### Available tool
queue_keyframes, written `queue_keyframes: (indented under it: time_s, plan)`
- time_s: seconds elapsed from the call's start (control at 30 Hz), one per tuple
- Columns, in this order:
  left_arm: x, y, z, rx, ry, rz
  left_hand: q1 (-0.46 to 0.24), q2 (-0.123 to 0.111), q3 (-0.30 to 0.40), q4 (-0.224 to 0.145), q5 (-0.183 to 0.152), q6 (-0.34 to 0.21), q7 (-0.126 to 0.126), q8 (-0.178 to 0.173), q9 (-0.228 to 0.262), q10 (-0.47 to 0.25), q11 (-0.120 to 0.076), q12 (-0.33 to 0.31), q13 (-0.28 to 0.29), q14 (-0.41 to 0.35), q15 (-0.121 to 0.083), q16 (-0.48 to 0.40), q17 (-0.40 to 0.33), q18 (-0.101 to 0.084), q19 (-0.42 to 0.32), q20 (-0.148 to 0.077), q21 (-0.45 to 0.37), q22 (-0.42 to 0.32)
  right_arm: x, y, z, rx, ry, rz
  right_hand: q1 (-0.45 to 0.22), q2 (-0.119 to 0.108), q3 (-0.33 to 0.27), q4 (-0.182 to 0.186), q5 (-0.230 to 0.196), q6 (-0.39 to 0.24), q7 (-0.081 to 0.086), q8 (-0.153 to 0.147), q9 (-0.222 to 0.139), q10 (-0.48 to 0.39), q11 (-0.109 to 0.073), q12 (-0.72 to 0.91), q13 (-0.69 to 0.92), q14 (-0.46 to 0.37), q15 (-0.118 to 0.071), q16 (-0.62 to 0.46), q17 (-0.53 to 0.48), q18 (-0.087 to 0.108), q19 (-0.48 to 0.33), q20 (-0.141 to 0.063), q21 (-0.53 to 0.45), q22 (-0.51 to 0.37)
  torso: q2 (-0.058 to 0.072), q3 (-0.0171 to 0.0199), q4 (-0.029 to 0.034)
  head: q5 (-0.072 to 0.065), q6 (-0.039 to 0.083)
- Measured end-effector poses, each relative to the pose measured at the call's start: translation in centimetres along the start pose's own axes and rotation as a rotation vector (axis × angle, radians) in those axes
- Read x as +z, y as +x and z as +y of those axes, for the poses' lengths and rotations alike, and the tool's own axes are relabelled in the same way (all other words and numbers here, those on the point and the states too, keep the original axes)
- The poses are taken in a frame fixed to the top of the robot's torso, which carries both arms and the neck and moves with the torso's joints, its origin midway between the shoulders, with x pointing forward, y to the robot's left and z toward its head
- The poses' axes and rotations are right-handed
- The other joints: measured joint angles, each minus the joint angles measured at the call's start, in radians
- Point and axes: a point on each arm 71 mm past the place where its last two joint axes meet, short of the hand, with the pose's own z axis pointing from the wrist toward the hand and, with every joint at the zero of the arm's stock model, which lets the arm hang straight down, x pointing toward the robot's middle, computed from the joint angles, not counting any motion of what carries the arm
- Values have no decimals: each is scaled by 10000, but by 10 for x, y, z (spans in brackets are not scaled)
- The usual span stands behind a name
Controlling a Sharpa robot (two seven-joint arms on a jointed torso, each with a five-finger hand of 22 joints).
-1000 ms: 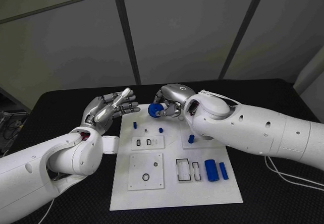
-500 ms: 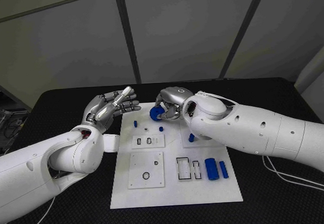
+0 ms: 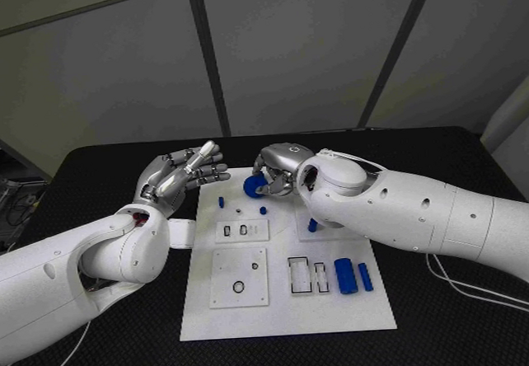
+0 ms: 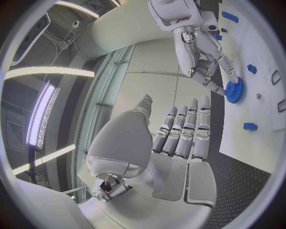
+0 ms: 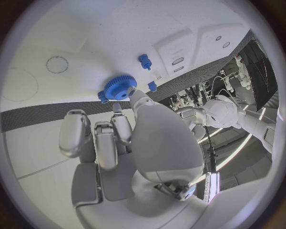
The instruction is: Assemble the parts on the task board
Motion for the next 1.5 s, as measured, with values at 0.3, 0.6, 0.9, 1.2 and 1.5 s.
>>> queue_keyframes:
  time_s: [0.3,0.6,0.9,1.2,1.5]
  plan:
    - [0,0,0,4,0,-2,0,0,-2,-2,0,0,0,0,0,0,0,0,0,0,0,0,0,0,0,0,0,0,0,2,-2,-62,52,202,-524,-233,-395,437,62,-186,75,-220,24,-70,70,-40,-66,0,70,0,8,-1,-41,105,0,1,-3,0,0,-12,1]
    - [0,0,0,5,-2,-3,0,0,-29,-29,0,0,0,-36,0,0,0,0,0,0,0,-37,1,-1,0,0,0,1,-2,3,-4,-24,101,458,-836,-125,-477,732,254,135,70,-220,81,-70,70,6,36,1,70,0,7,-1,-5,140,0,17,-3,3,0,-12,-31]
    - [0,-2,0,24,-5,-34,0,0,-29,-29,0,0,0,-36,0,0,0,0,0,0,0,-37,1,0,0,0,0,-4,-5,3,-14,139,307,576,-1358,-73,-676,1124,403,255,82,-220,99,-33,107,79,129,1,70,38,6,0,-5,140,0,69,-4,12,-5,-23,-2]
    - [0,-2,0,29,-6,-42,0,0,-28,-29,0,0,0,-36,0,0,0,0,0,0,0,-37,-7,0,0,0,0,-10,-10,2,-22,366,500,656,-1429,-34,-781,1168,804,274,63,-271,86,-8,132,172,198,1,70,38,5,-1,18,163,0,126,-7,12,-7,-51,13]
    - [-1,-4,0,53,-7,-78,0,0,-28,-28,0,0,0,-36,0,0,0,0,0,0,0,-37,-7,0,1,0,0,-10,-32,-12,-42,686,617,-211,-1340,51,-875,1064,1118,448,52,-271,87,149,105,283,360,1,70,76,5,0,33,177,43,238,-8,12,-6,-76,51]
